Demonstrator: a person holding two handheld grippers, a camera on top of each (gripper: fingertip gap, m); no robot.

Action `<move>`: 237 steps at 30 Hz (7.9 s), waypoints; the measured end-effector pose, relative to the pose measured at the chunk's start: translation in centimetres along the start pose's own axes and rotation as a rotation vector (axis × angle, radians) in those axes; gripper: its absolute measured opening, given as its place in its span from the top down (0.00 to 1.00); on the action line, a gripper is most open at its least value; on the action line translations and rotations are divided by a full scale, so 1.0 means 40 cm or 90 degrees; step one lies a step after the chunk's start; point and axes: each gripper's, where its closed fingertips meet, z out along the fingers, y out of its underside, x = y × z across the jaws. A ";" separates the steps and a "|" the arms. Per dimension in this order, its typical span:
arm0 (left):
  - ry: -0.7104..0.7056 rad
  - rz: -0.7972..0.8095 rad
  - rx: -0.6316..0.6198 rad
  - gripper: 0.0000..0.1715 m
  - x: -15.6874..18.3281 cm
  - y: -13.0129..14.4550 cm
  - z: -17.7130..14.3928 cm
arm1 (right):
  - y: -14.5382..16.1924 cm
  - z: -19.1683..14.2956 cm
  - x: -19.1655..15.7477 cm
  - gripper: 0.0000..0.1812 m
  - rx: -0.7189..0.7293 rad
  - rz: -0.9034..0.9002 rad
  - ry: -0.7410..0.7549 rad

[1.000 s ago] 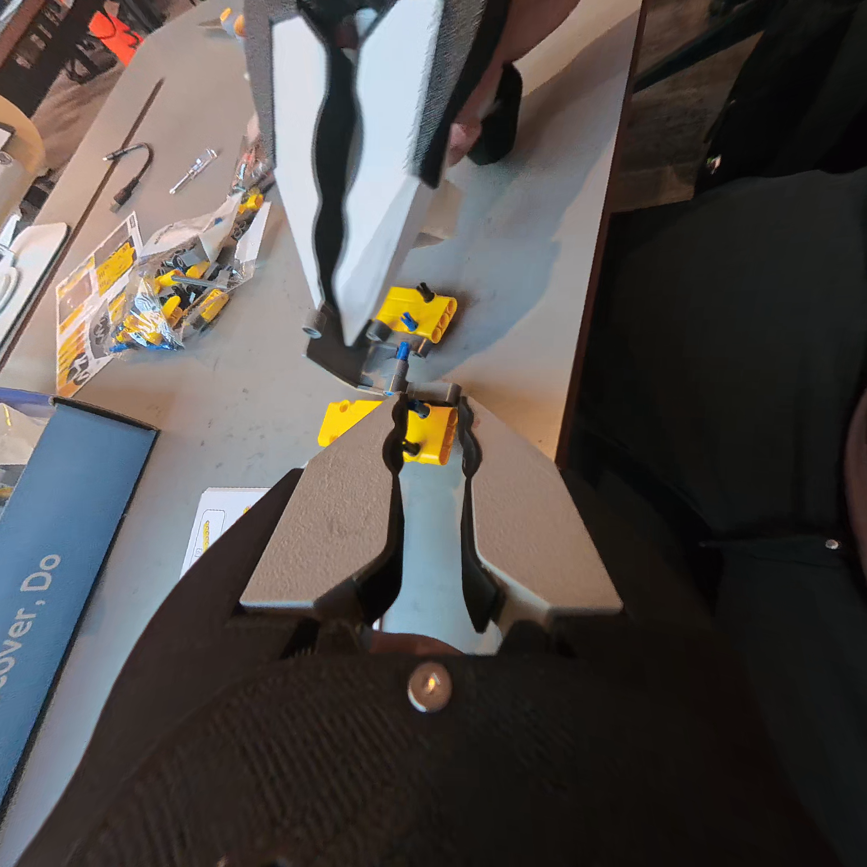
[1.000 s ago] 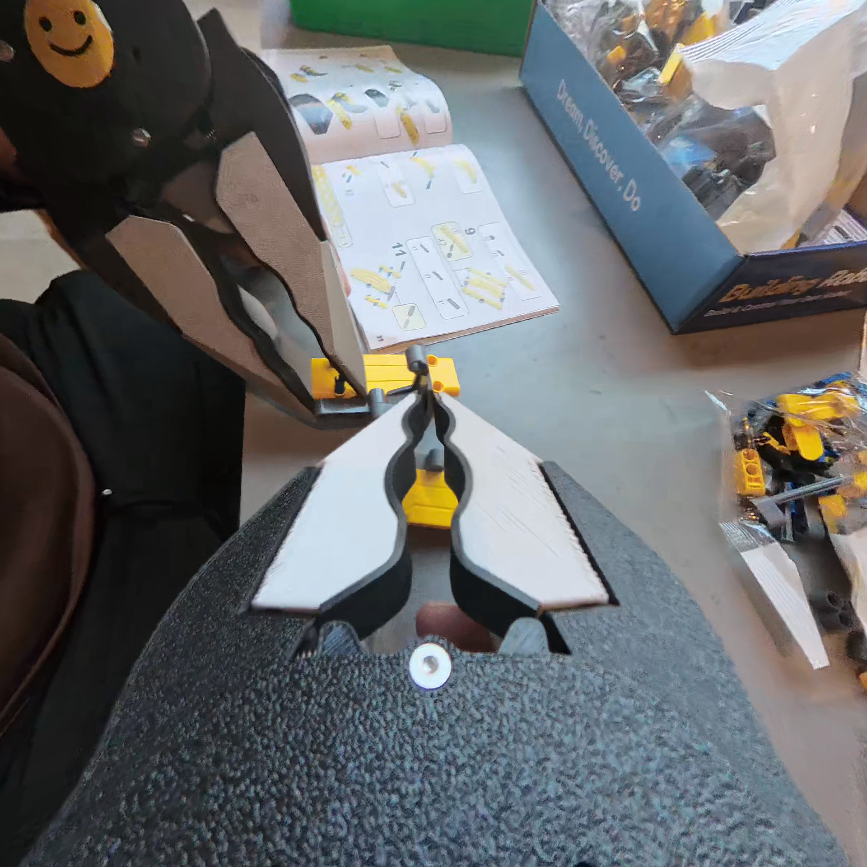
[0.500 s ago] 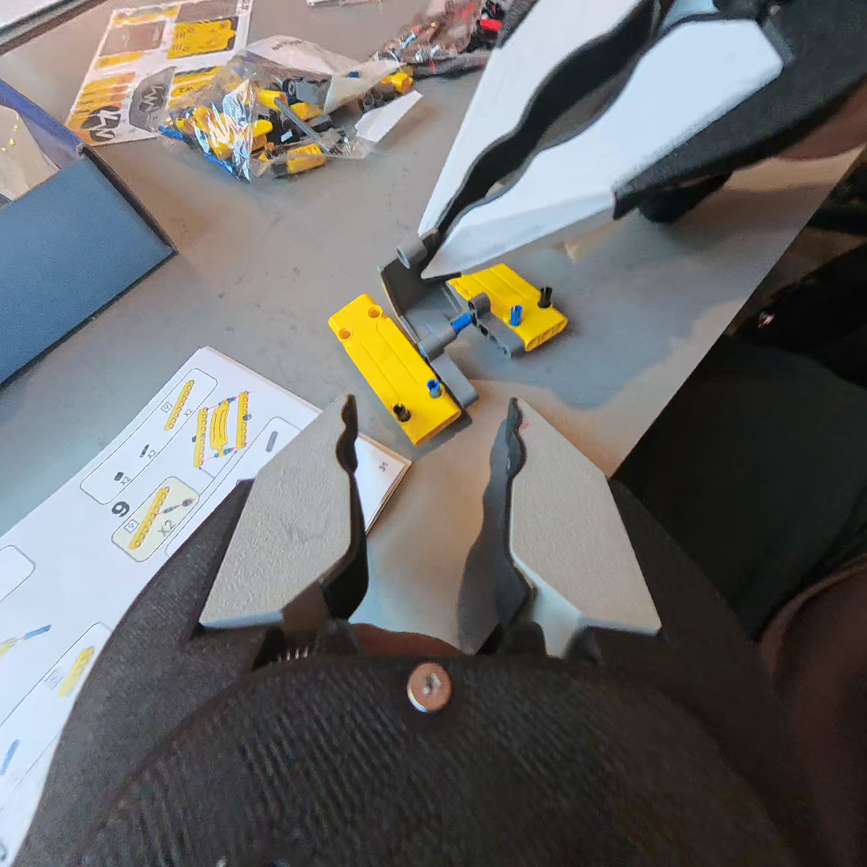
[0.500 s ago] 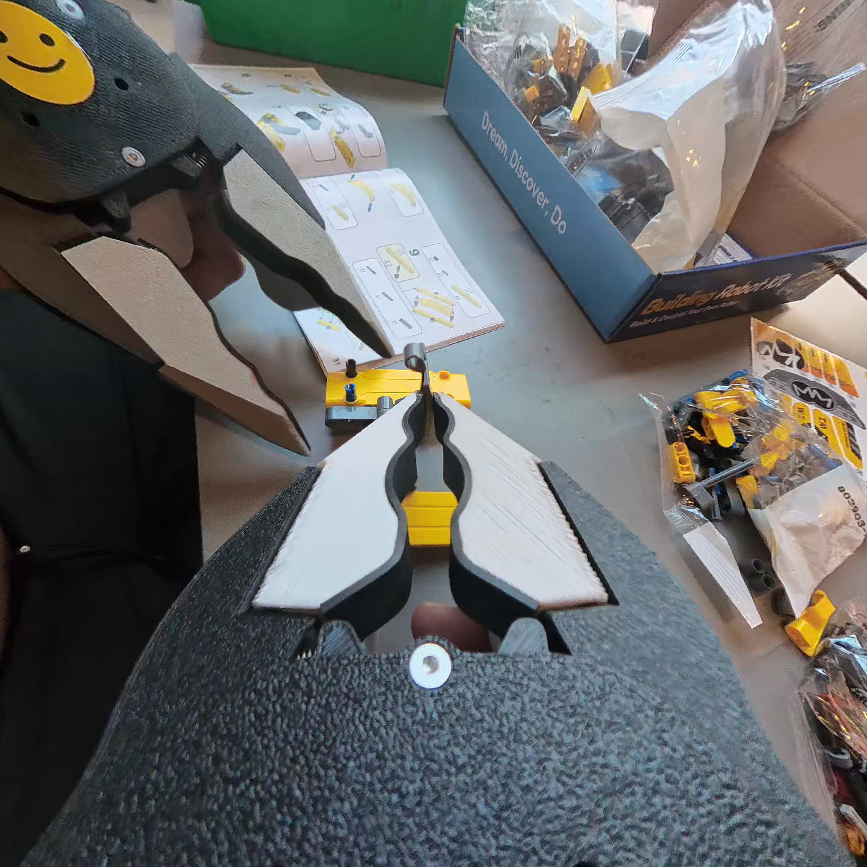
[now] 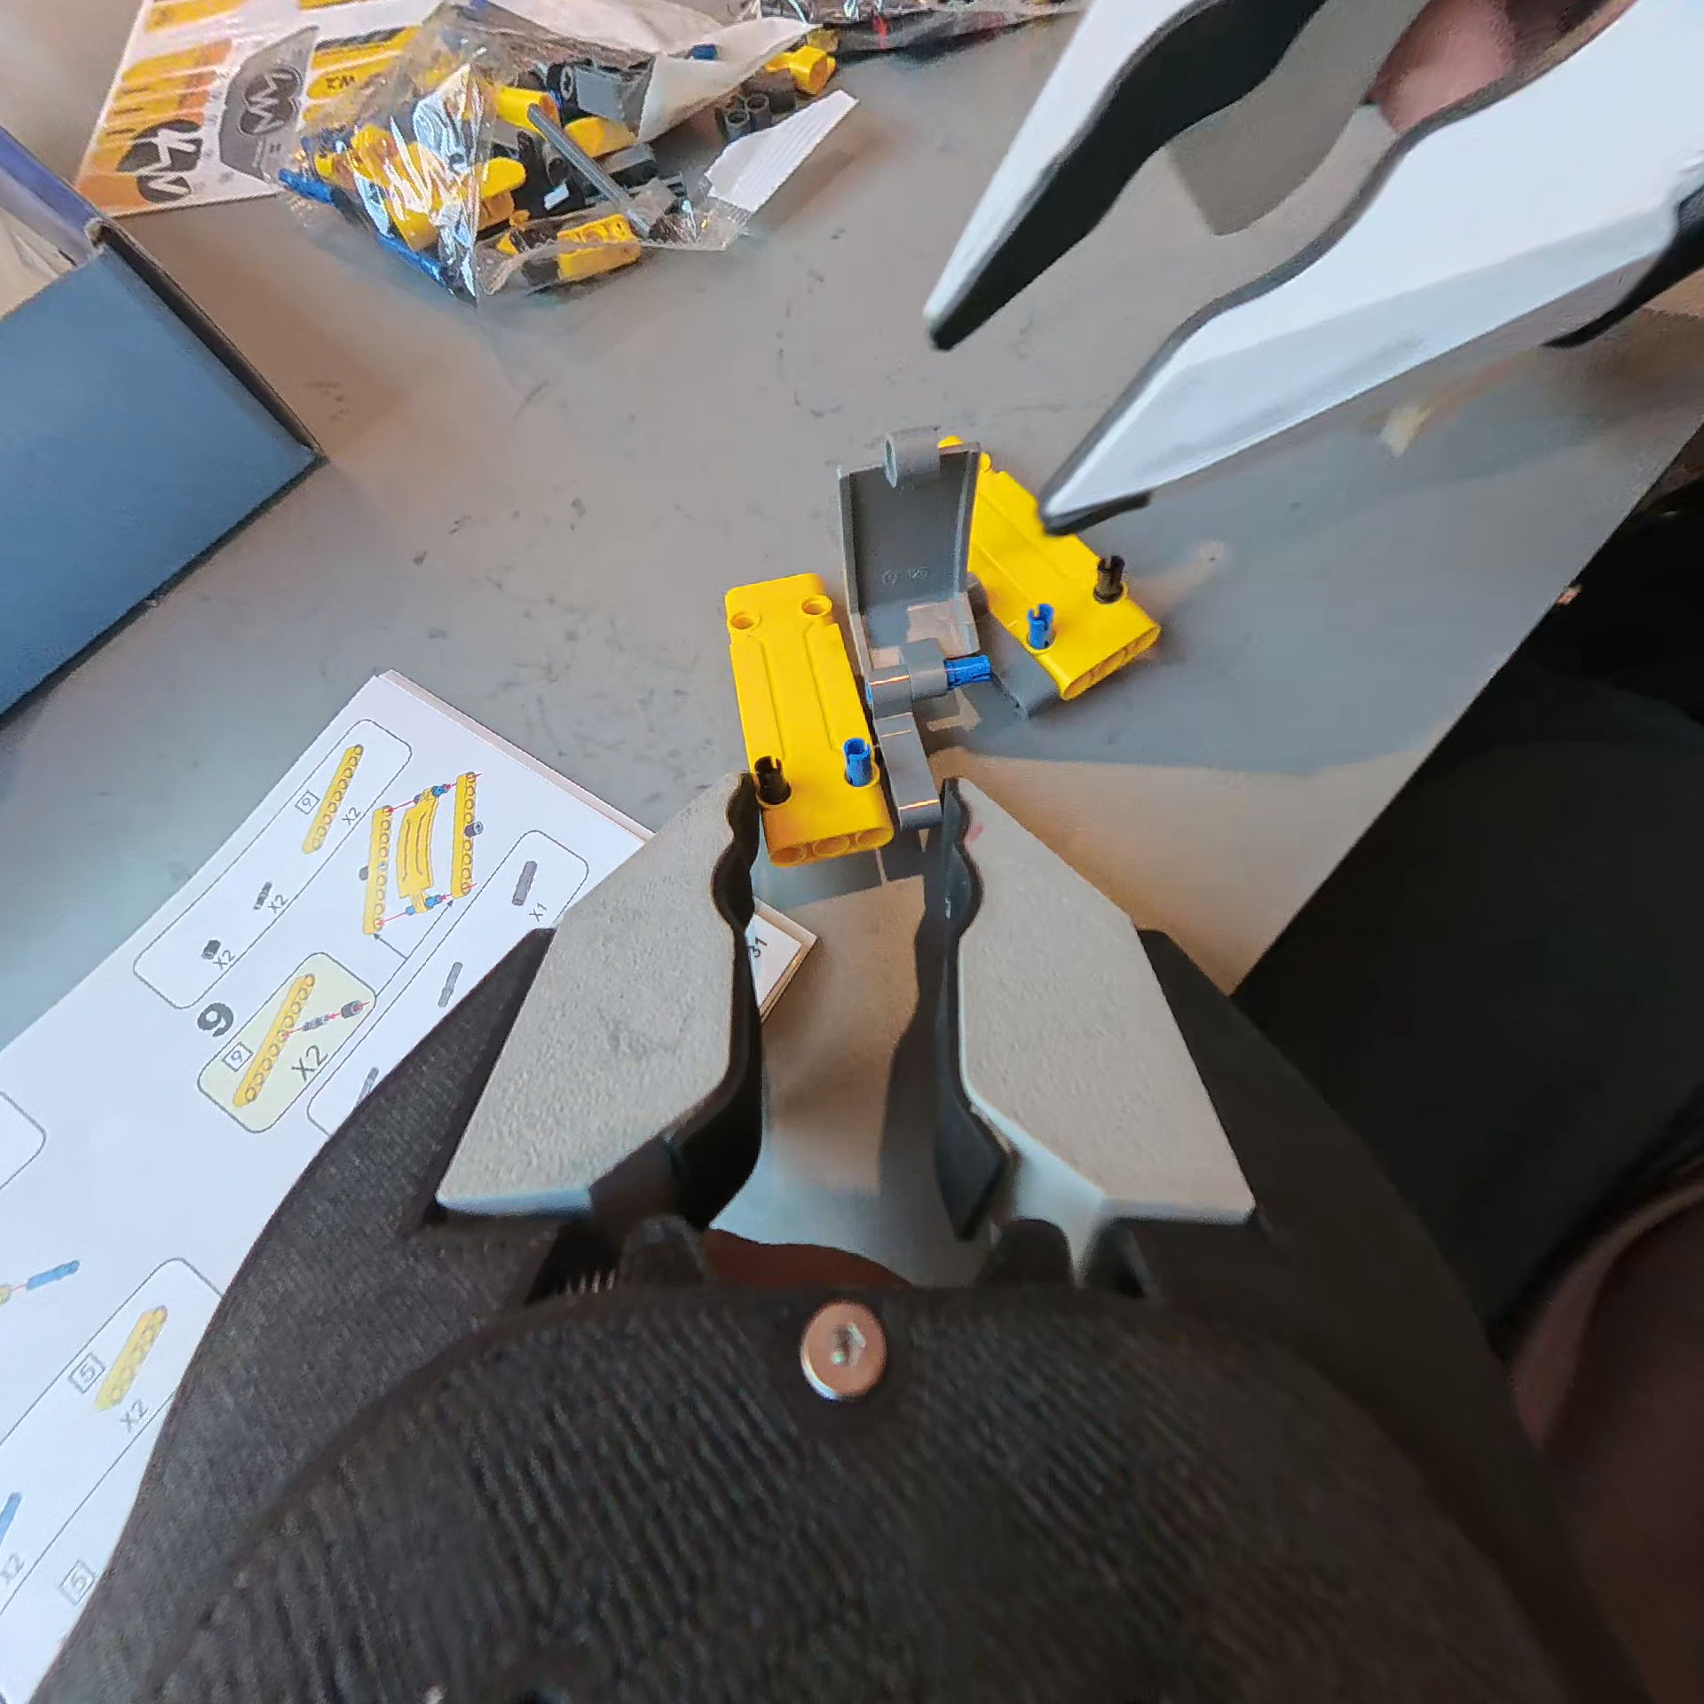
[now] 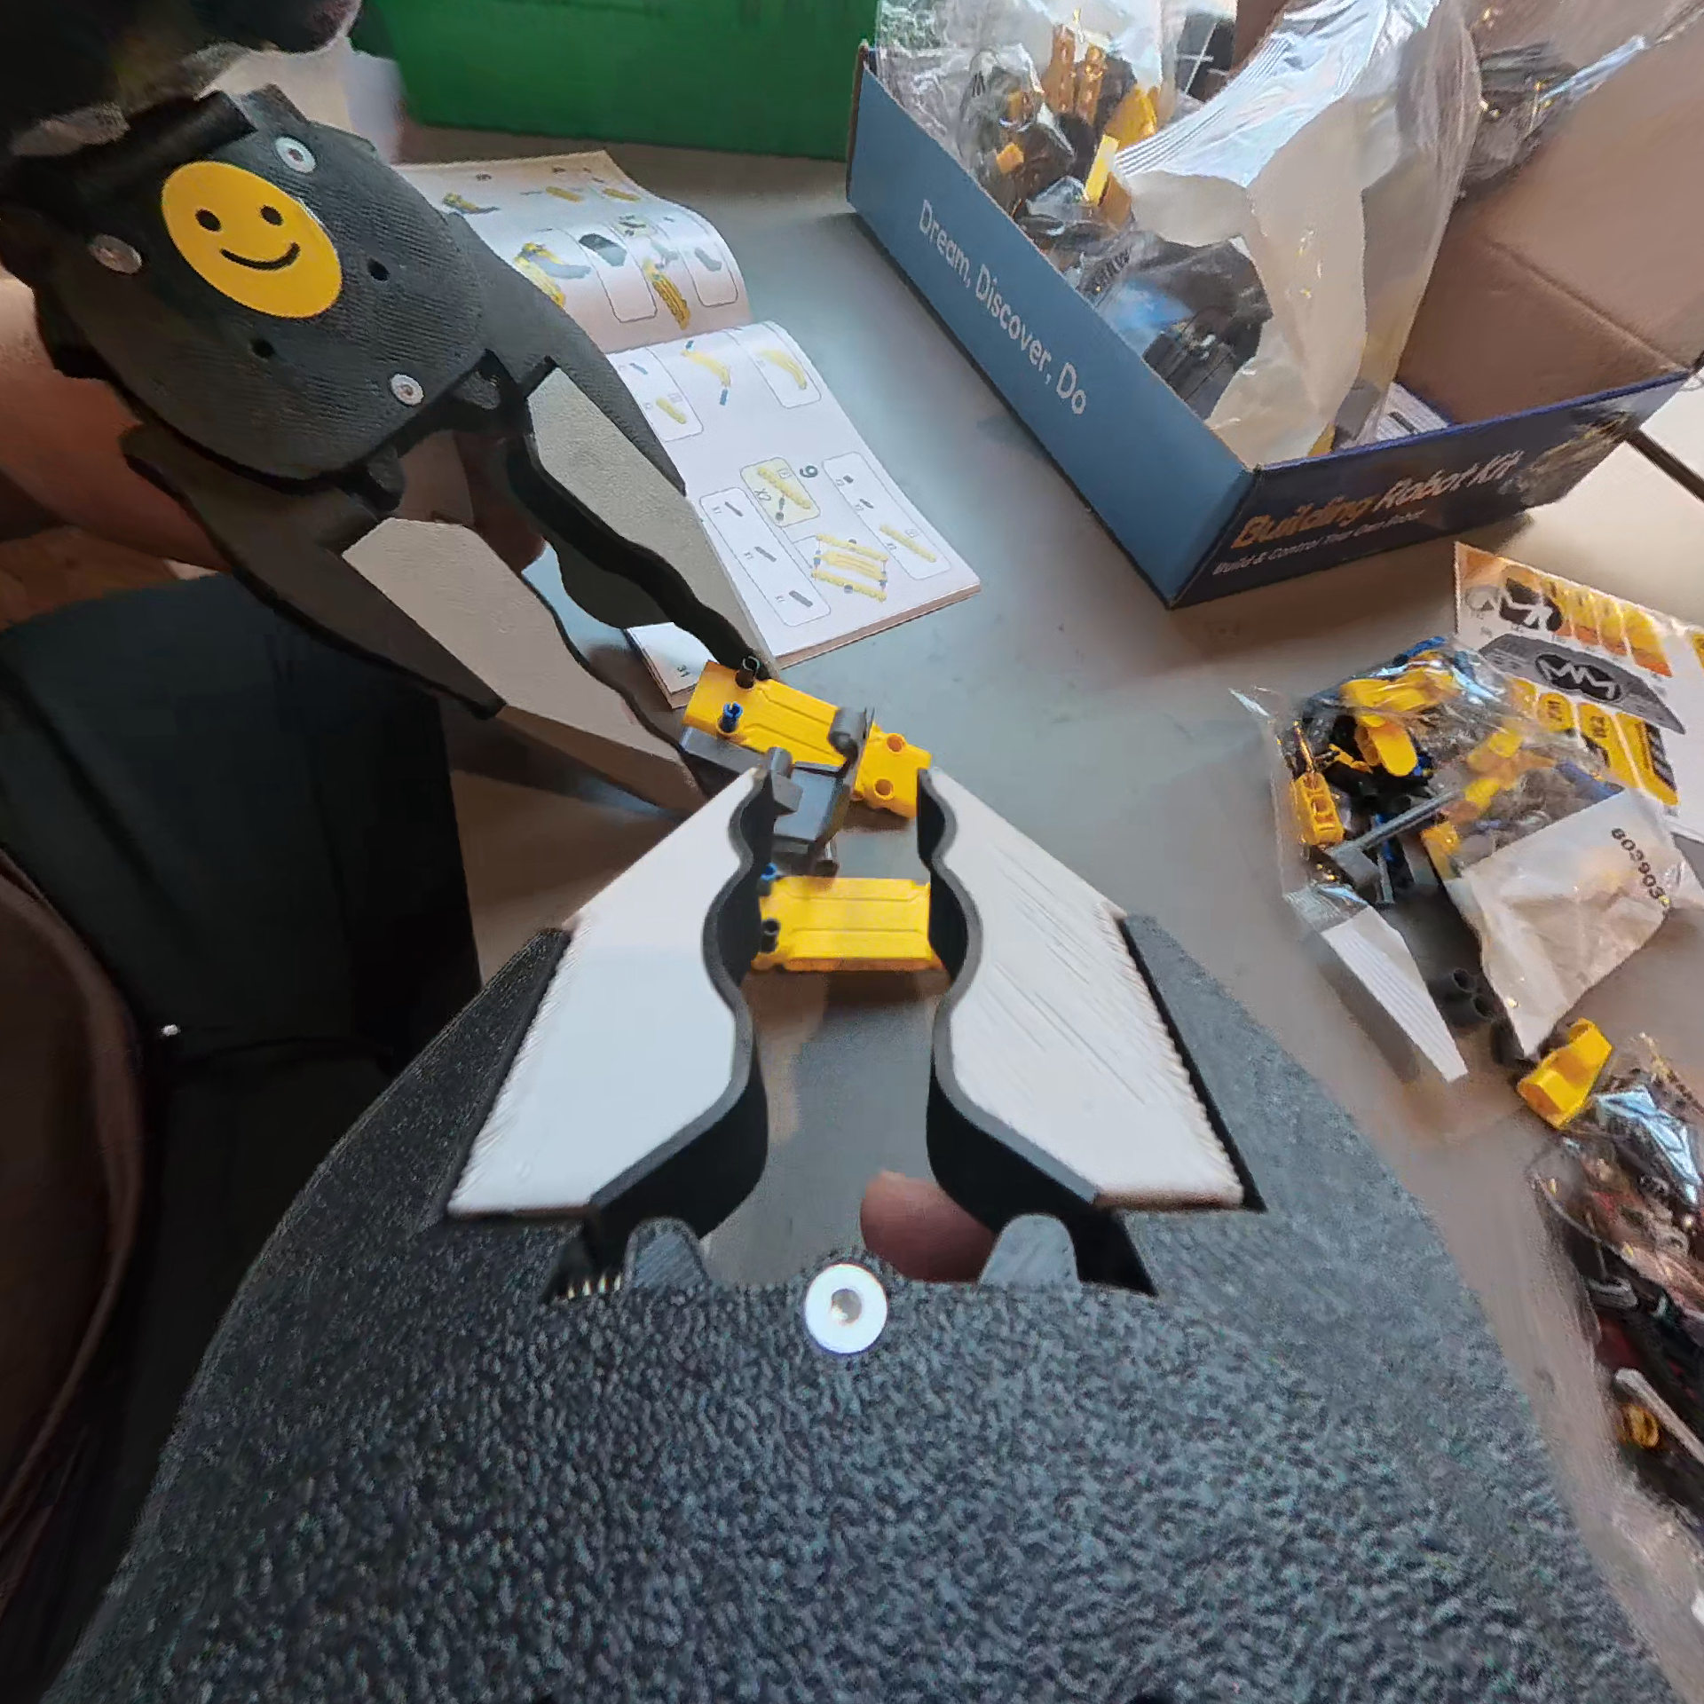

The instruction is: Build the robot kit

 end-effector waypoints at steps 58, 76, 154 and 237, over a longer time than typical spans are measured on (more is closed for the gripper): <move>0.322 0.307 0.062 0.72 -0.003 -0.147 -0.070 | 0.065 -0.013 -0.029 0.87 -0.022 0.078 -0.102; 0.310 0.428 0.013 0.97 0.046 -0.074 0.052 | 0.082 -0.015 -0.022 0.90 -0.045 0.067 -0.106; 0.271 0.257 0.094 1.00 0.008 -0.086 0.011 | 0.099 -0.007 0.004 0.90 -0.110 0.062 -0.086; 0.243 0.308 -0.007 0.74 0.085 -0.024 0.011 | 0.120 -0.025 -0.057 0.82 -0.078 -0.086 -0.139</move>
